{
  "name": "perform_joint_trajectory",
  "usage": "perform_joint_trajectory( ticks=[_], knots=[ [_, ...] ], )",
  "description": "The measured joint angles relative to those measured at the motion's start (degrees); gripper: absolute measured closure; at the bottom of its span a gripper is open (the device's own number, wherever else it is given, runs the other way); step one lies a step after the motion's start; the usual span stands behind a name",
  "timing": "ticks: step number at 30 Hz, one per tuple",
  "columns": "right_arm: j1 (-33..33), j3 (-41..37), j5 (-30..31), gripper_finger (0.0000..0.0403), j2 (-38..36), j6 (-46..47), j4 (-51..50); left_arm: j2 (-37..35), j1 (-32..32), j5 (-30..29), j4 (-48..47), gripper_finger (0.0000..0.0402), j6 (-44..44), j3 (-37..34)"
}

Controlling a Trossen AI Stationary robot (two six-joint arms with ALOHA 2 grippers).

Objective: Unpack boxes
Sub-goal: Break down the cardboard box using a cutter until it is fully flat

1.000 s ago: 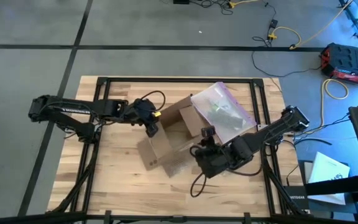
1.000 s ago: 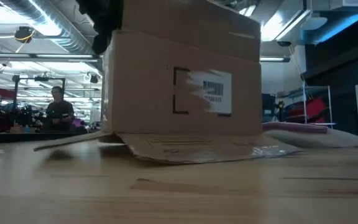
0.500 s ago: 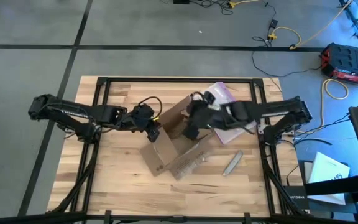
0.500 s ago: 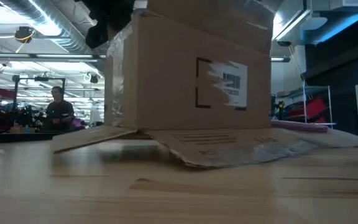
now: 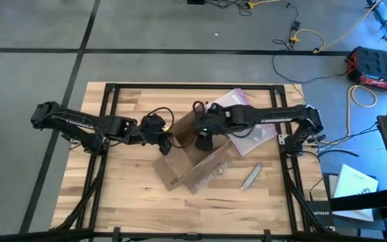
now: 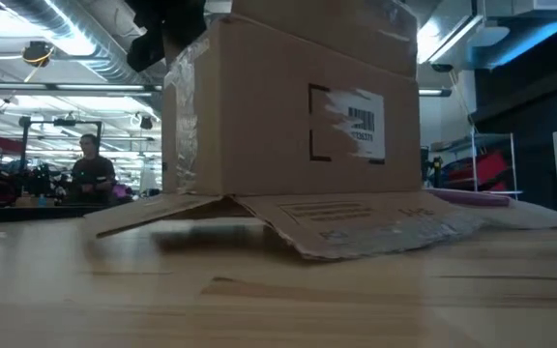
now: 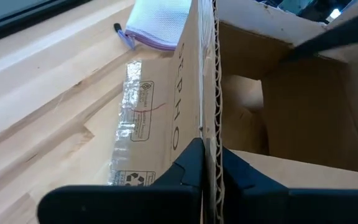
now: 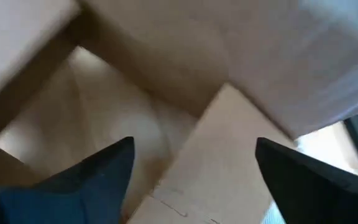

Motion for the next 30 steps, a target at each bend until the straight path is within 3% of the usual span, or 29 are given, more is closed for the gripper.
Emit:
perform_joint_trajectory(
  ticks=[5,11,15,24,30],
  knots=[
    [0.1,0.11,-0.28,0.0042,2.06,1.12,-0.11,0.0,0.0,-1.17,0.08,0.0401,0.55,0.0],
    [0.03,0.07,8.28,0.0058,4.49,1.2,-7.7,0.0,-0.24,-1.61,0.08,0.0401,1.7,0.0],
    [0.11,0.06,12.23,0.0109,4.26,0.99,-9.55,0.0,-0.24,-1.81,-0.06,0.0401,2.51,0.0],
    [0.08,0.07,14.03,0.0254,1.15,-0.49,-9.95,0.17,-0.26,-1.53,-0.86,0.0401,2.96,-0.72],
    [0.03,0.07,14.08,0.0372,-0.1,-3.53,-11.17,0.17,-0.31,-1.36,-2.1,0.0401,4.02,-0.72]
  ],
)
